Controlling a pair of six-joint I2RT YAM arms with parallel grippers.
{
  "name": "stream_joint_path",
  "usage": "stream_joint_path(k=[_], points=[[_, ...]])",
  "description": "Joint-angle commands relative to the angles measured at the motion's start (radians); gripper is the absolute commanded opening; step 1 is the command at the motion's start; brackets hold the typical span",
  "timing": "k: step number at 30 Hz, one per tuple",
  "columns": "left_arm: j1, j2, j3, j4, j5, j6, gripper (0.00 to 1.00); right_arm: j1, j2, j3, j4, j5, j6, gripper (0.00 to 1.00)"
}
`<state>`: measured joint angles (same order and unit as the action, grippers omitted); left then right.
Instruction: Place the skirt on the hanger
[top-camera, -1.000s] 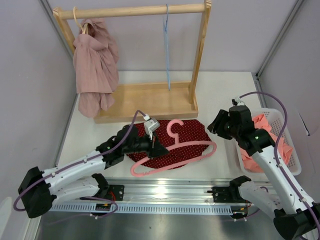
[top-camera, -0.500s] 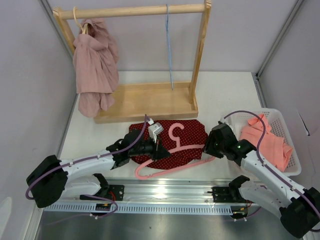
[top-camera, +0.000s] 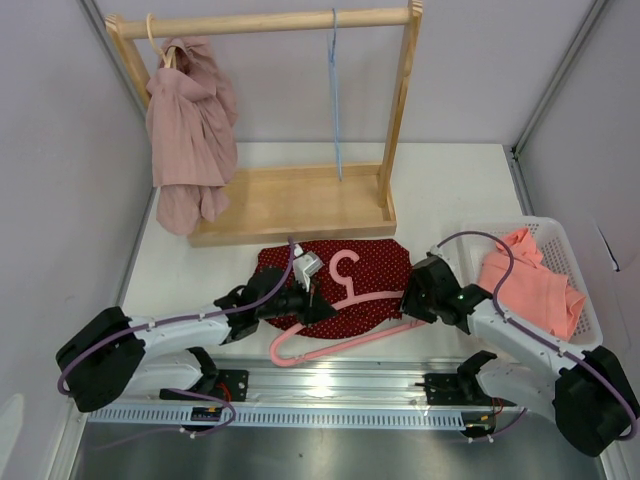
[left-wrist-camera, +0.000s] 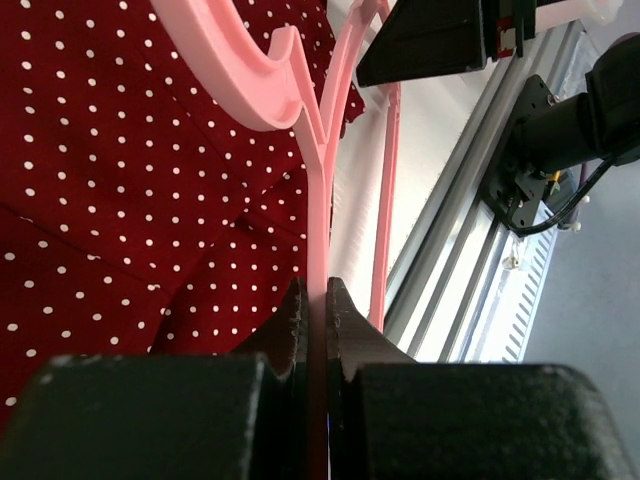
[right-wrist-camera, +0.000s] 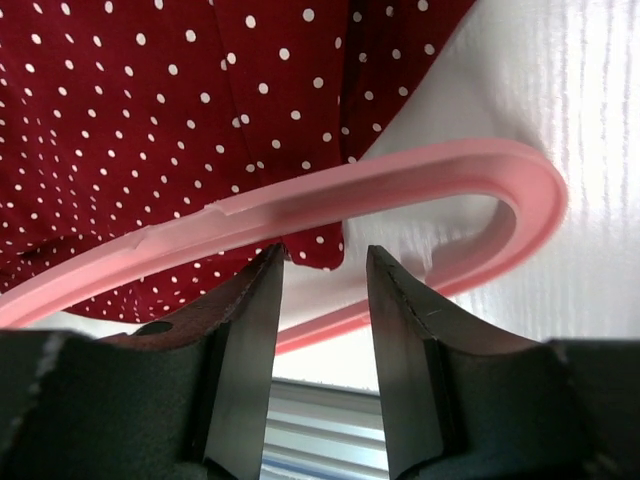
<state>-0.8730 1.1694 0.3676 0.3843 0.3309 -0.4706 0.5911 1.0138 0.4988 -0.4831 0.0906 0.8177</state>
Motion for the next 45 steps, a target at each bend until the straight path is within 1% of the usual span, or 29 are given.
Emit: stream_joint_path(k=[1, 2, 5, 12, 16, 19, 20, 21, 22, 26, 32, 39, 44, 45], points=[[-0.003, 0.003, -0.025, 0.014, -0.05, 0.024, 0.0, 0.013, 0.025, -0.032, 0.116, 0.001, 0.026, 0.46], [-0.003, 0.004, -0.027, 0.014, -0.049, 0.024, 0.0, 0.013, 0.029, -0.039, 0.124, -0.002, 0.029, 0.48], [-0.003, 0.018, -0.03, 0.019, -0.05, 0.026, 0.0, 0.018, 0.049, -0.058, 0.156, -0.005, 0.04, 0.51], [-0.003, 0.029, -0.041, 0.033, -0.05, 0.024, 0.0, 0.026, 0.069, -0.092, 0.212, -0.011, 0.06, 0.5], [-0.003, 0.03, -0.062, 0.038, -0.055, 0.02, 0.0, 0.027, 0.075, -0.103, 0.244, -0.022, 0.074, 0.44], [-0.003, 0.03, -0.07, 0.044, -0.056, 0.017, 0.0, 0.03, 0.065, -0.094, 0.224, -0.017, 0.084, 0.39], [-0.003, 0.027, -0.071, 0.044, -0.058, 0.016, 0.0, 0.032, 0.054, -0.089, 0.215, -0.015, 0.086, 0.34], [-0.003, 0.027, -0.07, 0.044, -0.058, 0.018, 0.0, 0.032, 0.042, -0.082, 0.204, -0.011, 0.087, 0.31], [-0.003, 0.026, -0.067, 0.044, -0.058, 0.018, 0.0, 0.032, 0.014, -0.063, 0.174, 0.0, 0.089, 0.25], [-0.003, 0.022, -0.068, 0.047, -0.061, 0.02, 0.0, 0.032, -0.027, 0.007, 0.085, 0.027, 0.078, 0.14], [-0.003, 0.018, -0.061, 0.057, -0.076, 0.021, 0.0, 0.032, -0.034, 0.099, -0.003, 0.035, 0.064, 0.11], [0.003, -0.001, -0.039, 0.059, -0.112, 0.026, 0.0, 0.03, -0.044, 0.149, -0.052, 0.037, 0.06, 0.09], [0.037, 0.009, -0.025, 0.08, -0.089, 0.023, 0.0, 0.026, -0.049, 0.193, -0.083, 0.041, 0.052, 0.09], [0.057, 0.009, -0.032, 0.106, -0.075, 0.01, 0.0, 0.021, -0.047, 0.204, -0.09, 0.044, 0.046, 0.08]])
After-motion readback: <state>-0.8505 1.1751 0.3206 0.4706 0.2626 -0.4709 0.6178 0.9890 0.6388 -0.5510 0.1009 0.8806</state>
